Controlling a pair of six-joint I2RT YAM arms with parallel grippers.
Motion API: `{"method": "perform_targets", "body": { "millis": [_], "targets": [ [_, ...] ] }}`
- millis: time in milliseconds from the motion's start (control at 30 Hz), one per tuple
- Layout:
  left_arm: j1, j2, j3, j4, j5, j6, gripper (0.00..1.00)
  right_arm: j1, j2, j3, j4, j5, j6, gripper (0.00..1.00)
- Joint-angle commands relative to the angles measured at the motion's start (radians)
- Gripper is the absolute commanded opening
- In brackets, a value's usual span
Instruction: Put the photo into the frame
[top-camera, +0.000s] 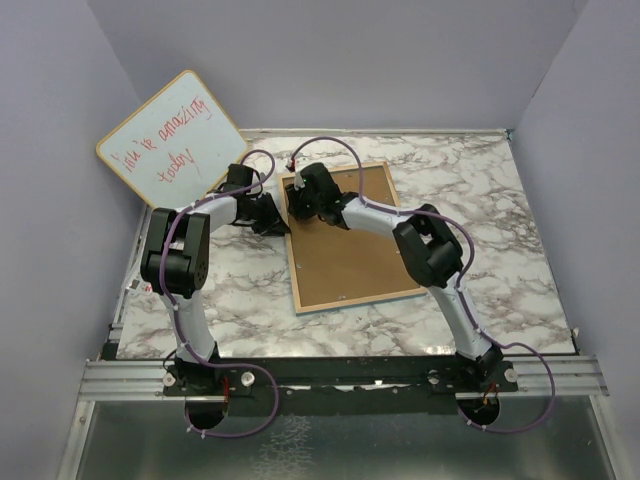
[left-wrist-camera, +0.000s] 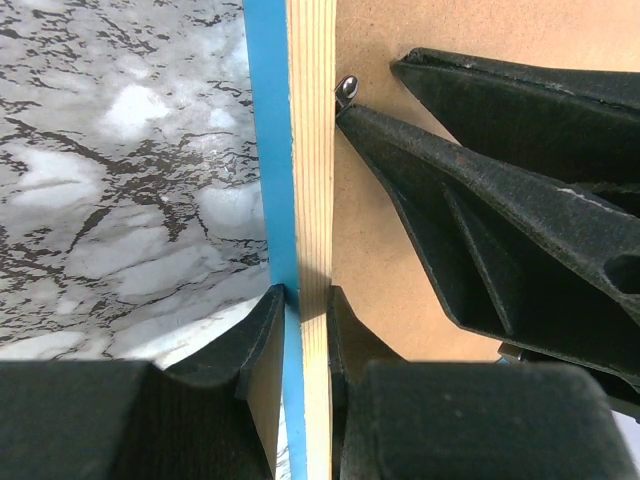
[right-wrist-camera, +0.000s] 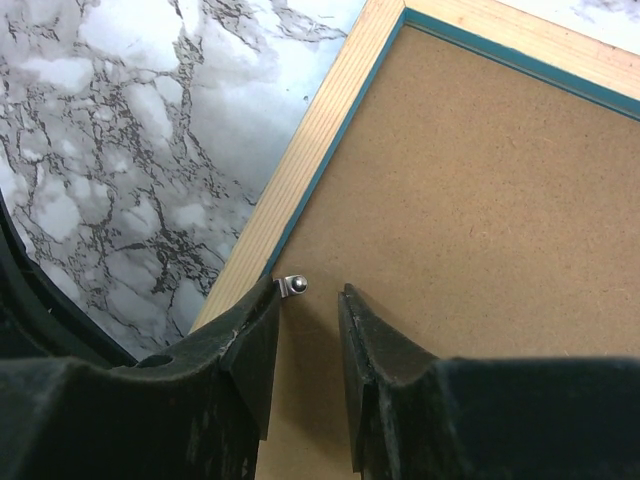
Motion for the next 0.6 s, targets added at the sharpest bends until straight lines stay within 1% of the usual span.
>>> {"method": "perform_targets", "body": {
  "millis": [0,300,333,567],
  "targets": [
    [-0.003,0.084,-0.028,-0.031,-0.123,0.036,0.02,0.015,0.004,-0.047,-0.112,-0.028,-0.011,0.35],
    [-0.003,0.083,-0.027,-0.033,-0.123,0.036,0.02,0.036,0.083,0.021,-0.17,0.046,-0.044,0.34],
    [-0.003,0.083,-0.028,-0.032,-0.123,0.036,0.02,0.042,0.088,0.024,-0.173,0.079,-0.052,0.34],
    [-0.003,0.084,-0.029,-0.033,-0.123,0.037,0.02,0.062,0.094,-0.014,-0.175,0.142,-0.105,0.32]
  ]
}}
